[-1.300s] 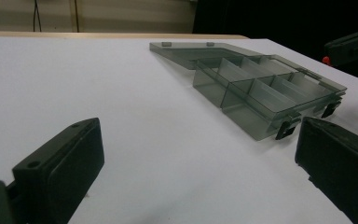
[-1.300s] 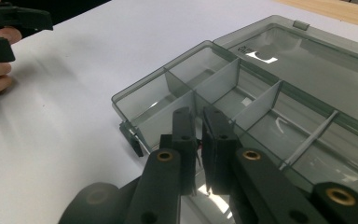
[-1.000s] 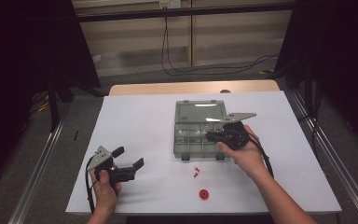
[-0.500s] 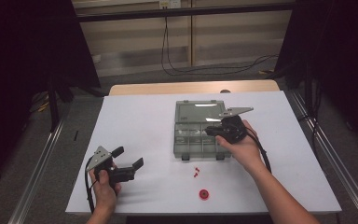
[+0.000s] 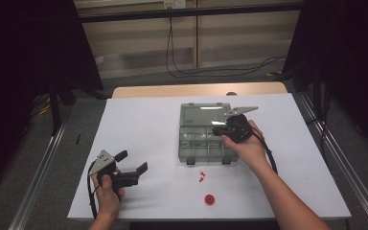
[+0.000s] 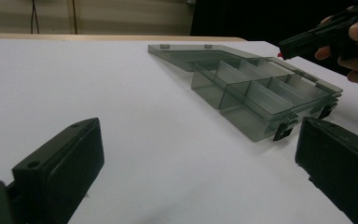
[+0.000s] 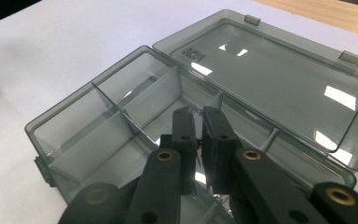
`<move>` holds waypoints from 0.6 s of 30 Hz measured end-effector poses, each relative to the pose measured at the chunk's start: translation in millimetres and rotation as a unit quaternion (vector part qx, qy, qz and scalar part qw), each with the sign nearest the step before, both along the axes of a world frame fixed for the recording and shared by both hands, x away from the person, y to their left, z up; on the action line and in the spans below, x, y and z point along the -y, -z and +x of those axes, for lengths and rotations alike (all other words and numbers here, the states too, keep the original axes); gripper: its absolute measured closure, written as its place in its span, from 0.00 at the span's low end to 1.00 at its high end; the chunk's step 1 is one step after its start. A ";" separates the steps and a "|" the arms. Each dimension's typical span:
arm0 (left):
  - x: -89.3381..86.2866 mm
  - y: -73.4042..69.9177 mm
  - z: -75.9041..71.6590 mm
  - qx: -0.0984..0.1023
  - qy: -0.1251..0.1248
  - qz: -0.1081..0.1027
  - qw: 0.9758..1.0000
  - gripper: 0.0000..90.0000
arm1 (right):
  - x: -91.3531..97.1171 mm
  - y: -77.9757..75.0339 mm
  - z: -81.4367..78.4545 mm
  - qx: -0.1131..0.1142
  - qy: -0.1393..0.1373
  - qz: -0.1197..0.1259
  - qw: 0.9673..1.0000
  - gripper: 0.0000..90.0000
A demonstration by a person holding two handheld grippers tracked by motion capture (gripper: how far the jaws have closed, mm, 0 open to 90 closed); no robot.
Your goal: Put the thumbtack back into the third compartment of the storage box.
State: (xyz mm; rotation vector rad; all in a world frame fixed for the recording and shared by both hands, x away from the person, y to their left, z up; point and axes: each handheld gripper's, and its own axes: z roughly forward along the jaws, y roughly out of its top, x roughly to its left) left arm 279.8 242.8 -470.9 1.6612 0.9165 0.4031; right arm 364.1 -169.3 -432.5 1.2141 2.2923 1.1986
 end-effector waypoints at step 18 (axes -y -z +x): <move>0.1 -0.1 -0.2 0.000 0.002 0.001 1.000 0.01 | -6.1 13.8 15.5 -0.025 0.004 -0.027 0.999 0.94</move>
